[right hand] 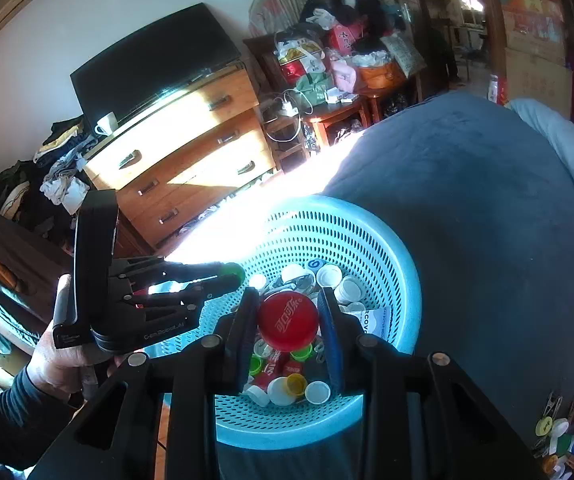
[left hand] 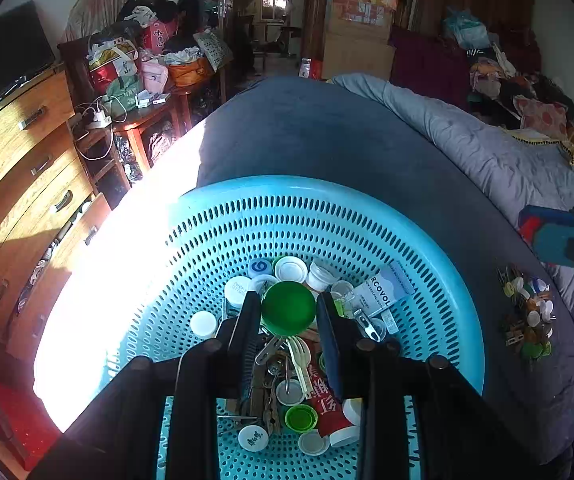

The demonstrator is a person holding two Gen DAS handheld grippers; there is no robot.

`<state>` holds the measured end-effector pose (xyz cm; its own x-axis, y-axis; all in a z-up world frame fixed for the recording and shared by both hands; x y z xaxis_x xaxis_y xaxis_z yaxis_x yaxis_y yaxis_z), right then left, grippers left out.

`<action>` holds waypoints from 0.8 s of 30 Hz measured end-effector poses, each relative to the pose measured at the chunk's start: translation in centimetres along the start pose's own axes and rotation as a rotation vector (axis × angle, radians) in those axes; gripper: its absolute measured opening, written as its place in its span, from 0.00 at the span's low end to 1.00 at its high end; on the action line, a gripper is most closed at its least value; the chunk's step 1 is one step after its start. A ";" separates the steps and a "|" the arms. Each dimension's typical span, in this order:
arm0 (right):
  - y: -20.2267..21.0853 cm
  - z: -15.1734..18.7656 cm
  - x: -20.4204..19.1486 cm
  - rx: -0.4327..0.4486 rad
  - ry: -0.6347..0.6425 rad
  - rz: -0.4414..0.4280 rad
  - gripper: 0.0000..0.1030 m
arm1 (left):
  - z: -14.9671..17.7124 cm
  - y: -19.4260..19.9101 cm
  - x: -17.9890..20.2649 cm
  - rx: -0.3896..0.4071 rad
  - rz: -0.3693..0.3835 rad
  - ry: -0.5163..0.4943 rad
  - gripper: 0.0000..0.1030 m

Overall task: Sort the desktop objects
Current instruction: 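Open both grippers to drop the caps into the basket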

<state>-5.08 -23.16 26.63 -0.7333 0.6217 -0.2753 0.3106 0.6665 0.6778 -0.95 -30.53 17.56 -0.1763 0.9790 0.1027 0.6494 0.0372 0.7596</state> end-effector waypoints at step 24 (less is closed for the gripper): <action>-1.1 -3.8 1.2 0.084 0.012 0.050 0.82 | -3.9 -3.3 0.1 -0.101 -0.023 -0.123 0.57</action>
<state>-8.62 -24.76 28.15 -0.7228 0.6504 -0.2335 0.3964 0.6670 0.6309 -5.99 -31.35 17.51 -0.0945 0.9955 0.0095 0.5670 0.0460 0.8224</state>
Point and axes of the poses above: each gripper's, at about its wrist camera, not at the fingertips, and y roughly against the way its jaws point, x to its right, z to its underside, the point moved 2 cm from there along -y, roughly the way its jaws point, and after that the axes turned 3 degrees about z, right-handed, at the moved point
